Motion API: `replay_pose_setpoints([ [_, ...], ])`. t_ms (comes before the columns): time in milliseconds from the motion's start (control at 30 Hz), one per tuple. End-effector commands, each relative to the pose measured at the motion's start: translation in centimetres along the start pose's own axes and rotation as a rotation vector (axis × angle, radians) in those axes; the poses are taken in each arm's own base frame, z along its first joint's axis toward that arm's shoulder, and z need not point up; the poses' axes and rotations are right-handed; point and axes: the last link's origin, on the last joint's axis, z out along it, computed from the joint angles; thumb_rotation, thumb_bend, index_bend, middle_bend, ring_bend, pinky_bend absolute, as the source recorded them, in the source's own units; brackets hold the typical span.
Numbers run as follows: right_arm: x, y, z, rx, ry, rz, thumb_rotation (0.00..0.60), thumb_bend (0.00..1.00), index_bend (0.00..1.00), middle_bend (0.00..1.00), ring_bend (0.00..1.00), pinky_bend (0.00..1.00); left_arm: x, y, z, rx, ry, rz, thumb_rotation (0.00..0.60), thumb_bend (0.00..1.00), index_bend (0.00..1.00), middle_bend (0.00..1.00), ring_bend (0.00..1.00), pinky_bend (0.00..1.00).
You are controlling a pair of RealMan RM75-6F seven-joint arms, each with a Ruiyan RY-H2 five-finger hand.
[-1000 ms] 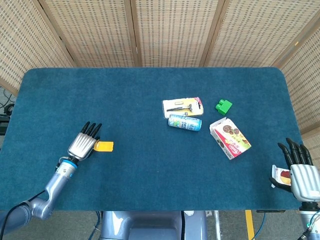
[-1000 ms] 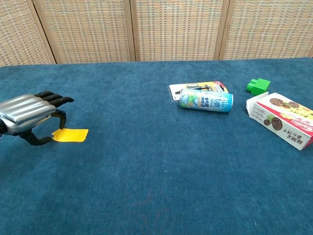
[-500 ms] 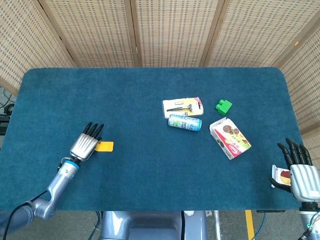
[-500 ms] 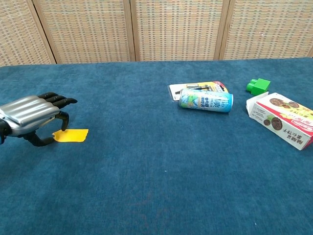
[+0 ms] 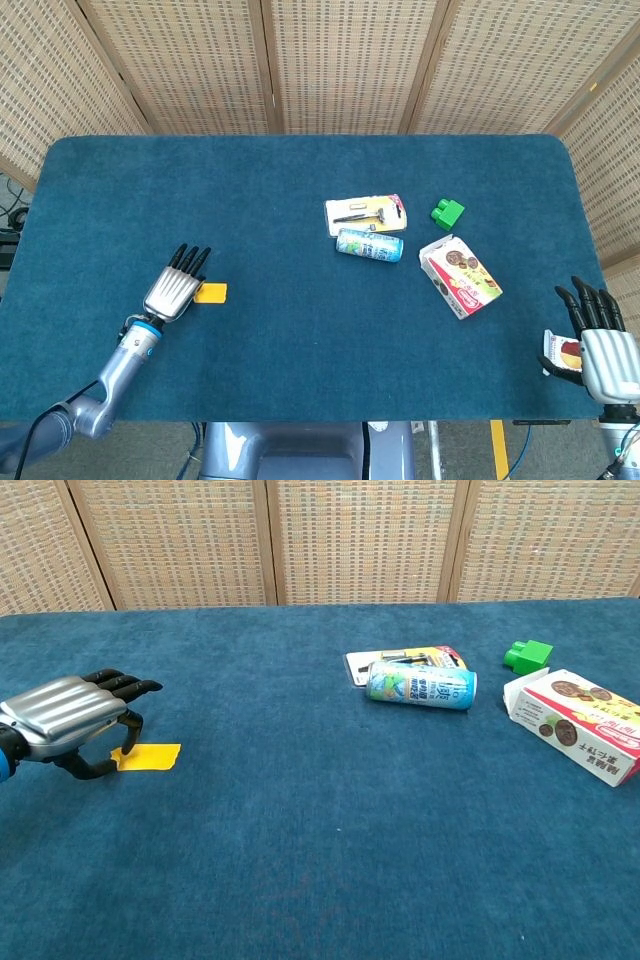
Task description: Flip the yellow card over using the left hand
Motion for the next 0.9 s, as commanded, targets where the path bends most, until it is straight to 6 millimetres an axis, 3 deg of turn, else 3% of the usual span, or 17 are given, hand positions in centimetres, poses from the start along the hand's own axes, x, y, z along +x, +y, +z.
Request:
replay_pose_setpoints([
  [33, 0.01, 0.01, 0.00, -0.001, 0.000, 0.000, 0.600, 0.05, 0.08, 0.00, 0.00, 0.00, -0.04, -0.08, -0.02, 0.002, -0.002, 0.000, 0.600, 0.38, 0.52, 0.00, 0.00, 0.00],
  [900, 0.04, 0.09, 0.02, -0.002, -0.002, 0.005, 0.600, 0.05, 0.08, 0.00, 0.00, 0.00, 0.31, -0.47, 0.42, 0.009, -0.004, 0.026, 0.600, 0.42, 0.58, 0.00, 0.00, 0.00],
])
